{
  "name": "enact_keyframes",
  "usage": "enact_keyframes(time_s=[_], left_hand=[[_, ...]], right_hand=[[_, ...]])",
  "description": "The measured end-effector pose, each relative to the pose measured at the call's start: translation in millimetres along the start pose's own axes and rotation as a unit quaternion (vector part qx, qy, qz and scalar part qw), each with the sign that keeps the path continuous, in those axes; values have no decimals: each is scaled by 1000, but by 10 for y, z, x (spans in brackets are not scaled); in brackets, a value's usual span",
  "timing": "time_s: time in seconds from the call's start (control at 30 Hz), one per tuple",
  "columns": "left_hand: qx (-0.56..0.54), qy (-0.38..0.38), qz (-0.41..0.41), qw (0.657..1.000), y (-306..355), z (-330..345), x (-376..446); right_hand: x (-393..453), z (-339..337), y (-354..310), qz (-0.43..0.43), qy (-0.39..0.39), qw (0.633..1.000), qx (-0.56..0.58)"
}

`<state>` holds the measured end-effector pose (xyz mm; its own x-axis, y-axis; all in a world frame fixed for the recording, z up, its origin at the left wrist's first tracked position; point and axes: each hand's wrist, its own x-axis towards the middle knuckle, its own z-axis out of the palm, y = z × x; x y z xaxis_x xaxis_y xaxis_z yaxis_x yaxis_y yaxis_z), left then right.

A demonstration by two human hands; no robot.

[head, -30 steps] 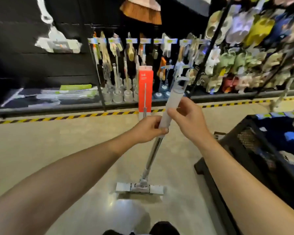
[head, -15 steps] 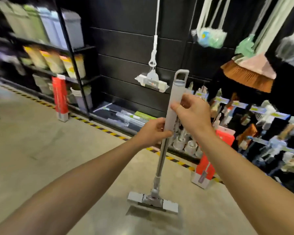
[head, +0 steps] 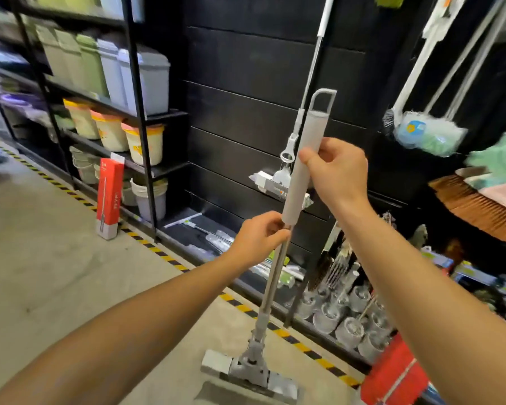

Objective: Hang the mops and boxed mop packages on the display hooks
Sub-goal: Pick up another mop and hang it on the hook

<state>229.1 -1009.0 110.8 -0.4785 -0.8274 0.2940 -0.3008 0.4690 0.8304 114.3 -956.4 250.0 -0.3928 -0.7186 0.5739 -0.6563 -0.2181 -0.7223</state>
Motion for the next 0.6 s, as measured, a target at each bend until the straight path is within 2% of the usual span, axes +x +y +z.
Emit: enact_keyframes(time_s=[0.17, 0.3, 0.6], left_hand=[[-14, -28, 31, 999, -301, -449, 887], [-51, -15, 54, 997, -507, -715, 1538], [-92, 6, 94, 991, -648, -1170, 3002]], right_hand=[[829, 641, 9, 9, 43, 999, -22], [1436, 1014, 13, 18, 65, 998, -19], [2563, 1694, 479, 20, 13, 999, -33]])
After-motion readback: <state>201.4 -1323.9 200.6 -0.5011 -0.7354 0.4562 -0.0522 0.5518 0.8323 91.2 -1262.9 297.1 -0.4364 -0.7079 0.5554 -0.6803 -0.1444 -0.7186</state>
